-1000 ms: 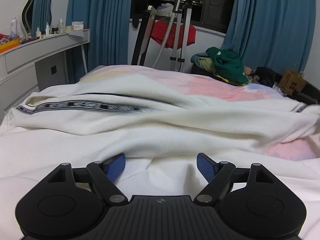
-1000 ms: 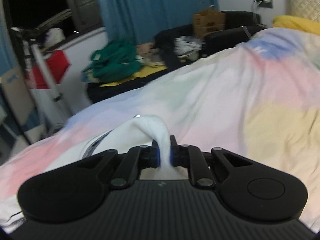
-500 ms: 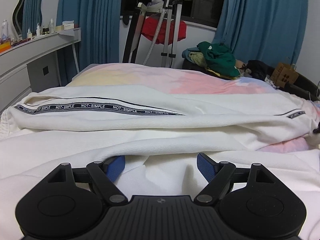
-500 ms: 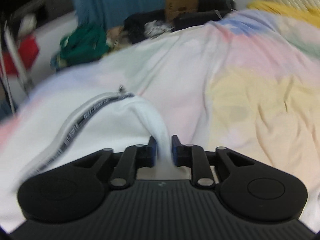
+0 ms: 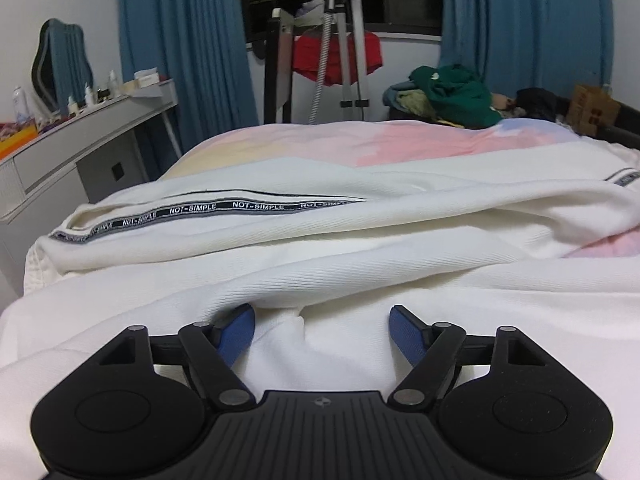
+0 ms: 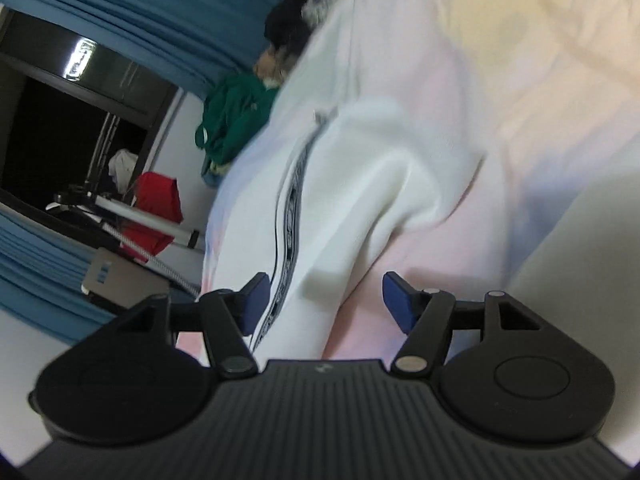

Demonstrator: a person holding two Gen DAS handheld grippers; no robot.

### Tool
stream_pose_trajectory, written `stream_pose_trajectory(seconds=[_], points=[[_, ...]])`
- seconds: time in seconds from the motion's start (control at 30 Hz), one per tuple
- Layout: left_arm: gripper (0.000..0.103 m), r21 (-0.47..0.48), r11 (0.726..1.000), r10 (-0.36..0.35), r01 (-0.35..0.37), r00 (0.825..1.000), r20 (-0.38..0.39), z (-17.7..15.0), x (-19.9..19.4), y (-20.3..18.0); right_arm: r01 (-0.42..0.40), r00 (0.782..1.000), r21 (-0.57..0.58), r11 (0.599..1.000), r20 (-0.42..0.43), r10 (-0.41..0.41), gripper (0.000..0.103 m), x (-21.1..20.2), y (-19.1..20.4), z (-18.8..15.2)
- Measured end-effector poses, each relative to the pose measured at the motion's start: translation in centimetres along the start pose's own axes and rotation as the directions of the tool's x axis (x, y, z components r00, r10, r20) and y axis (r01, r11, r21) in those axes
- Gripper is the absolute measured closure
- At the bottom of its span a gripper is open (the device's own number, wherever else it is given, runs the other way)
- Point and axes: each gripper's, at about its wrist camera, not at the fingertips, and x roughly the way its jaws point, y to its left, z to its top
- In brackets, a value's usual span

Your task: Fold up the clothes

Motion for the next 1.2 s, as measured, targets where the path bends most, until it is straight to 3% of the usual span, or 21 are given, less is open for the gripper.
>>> stream_pose_trajectory(seconds=[0.07, 0.27, 0.33, 0.4, 0.47, 0.7, 0.9, 1.13, 1.2], points=[[0.035, -0.035, 0.999, 0.005, -0.005, 1.000, 0.000, 0.1, 0.3, 0.4, 0.015, 1.000, 0.035, 0.999, 0.002, -0.015, 0.038, 1.7, -0.3, -0.3], [0.051, -0.189, 0.982, -0.016, 0.011, 1.000, -0.022, 0.3, 1.1, 2.8, 0.028, 0.984, 0.064, 0.998, 0.175, -0.039, 0.042, 2.8, -2.2, 1.4], [0.051, -0.215, 0.976, -0.029, 0.023, 0.999, -0.026, 0.5, 1.2, 3.2, 0.048, 0.973, 0.062, 0.997, 0.223, -0.061, 0.051, 2.7, -2.5, 2.8], [0.051, -0.210, 0.977, -0.032, 0.026, 0.999, -0.027, 0.6, 1.1, 3.1, 0.056, 0.963, 0.044, 0.997, 0.263, -0.066, 0.085, 2.5, -3.0, 4.4], [0.051, -0.199, 0.980, -0.029, 0.023, 0.999, -0.026, 0.7, 1.0, 2.9, 0.039, 0.964, 0.022, 0.999, 0.261, -0.044, 0.090, 2.7, -3.4, 5.5], [0.049, -0.178, 0.984, -0.033, 0.028, 0.999, -0.021, 0.9, 0.8, 2.7, 0.077, 0.947, -0.034, 0.996, 0.314, -0.063, 0.095, 2.1, -3.0, 5.4], [0.052, -0.226, 0.973, -0.048, 0.043, 0.999, -0.019, 0.9, 0.6, 3.3, 0.104, 0.939, -0.056, 0.993, 0.334, -0.080, 0.096, -2.2, -2.9, 5.3], [0.052, -0.251, 0.966, -0.076, 0.068, 0.997, -0.022, 1.2, -1.0, 3.8, 0.227, 0.945, -0.057, 0.972, 0.255, -0.206, 0.096, -3.3, -6.0, 5.1], [0.049, -0.237, 0.969, -0.078, 0.070, 0.997, -0.023, 1.1, -1.7, 3.8, 0.231, 0.949, -0.071, 0.970, 0.236, -0.208, 0.096, -3.4, -6.1, 4.8]])
